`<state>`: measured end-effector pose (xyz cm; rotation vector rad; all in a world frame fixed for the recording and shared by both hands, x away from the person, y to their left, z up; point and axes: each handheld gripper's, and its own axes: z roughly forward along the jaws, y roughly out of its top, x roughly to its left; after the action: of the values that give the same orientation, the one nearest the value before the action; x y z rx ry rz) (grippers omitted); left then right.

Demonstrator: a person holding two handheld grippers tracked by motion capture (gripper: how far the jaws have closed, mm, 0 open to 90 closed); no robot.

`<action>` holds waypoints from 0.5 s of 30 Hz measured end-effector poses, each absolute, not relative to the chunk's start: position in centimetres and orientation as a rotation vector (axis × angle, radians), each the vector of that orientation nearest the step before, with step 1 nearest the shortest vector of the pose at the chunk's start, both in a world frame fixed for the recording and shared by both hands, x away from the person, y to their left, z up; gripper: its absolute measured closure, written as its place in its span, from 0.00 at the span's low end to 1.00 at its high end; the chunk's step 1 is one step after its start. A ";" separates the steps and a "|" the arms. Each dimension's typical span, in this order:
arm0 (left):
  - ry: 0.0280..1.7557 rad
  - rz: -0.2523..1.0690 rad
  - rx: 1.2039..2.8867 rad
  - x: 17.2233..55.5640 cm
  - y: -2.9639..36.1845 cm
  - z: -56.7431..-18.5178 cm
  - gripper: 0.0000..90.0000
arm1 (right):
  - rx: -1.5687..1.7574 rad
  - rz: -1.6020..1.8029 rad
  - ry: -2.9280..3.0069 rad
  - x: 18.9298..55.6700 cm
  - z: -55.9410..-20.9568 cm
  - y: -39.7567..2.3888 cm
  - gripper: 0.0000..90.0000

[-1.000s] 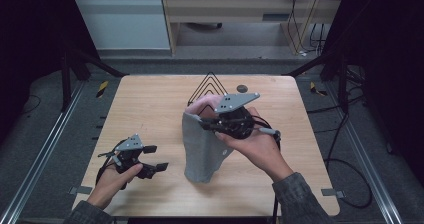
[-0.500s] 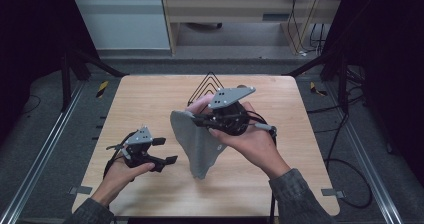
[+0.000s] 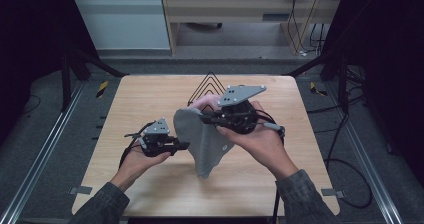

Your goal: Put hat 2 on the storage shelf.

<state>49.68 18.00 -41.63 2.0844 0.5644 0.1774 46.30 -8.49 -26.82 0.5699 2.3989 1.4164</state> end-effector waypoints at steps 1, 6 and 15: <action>0.553 0.175 2.091 49.5 17.8 -41.2 0.94 | 0.584 1.407 2.392 46.4 -26.8 -8.9 0.95; 0.512 0.240 2.141 48.5 17.5 -37.7 0.97 | 0.668 1.392 2.344 47.1 -26.8 -11.5 0.95; 0.498 0.260 2.186 49.0 18.0 -33.0 0.97 | 0.766 1.409 2.287 48.1 -26.9 -14.0 0.95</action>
<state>48.98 18.05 -33.03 2.1864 0.4985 0.2595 48.09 -14.02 -26.91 0.7655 2.2868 1.4093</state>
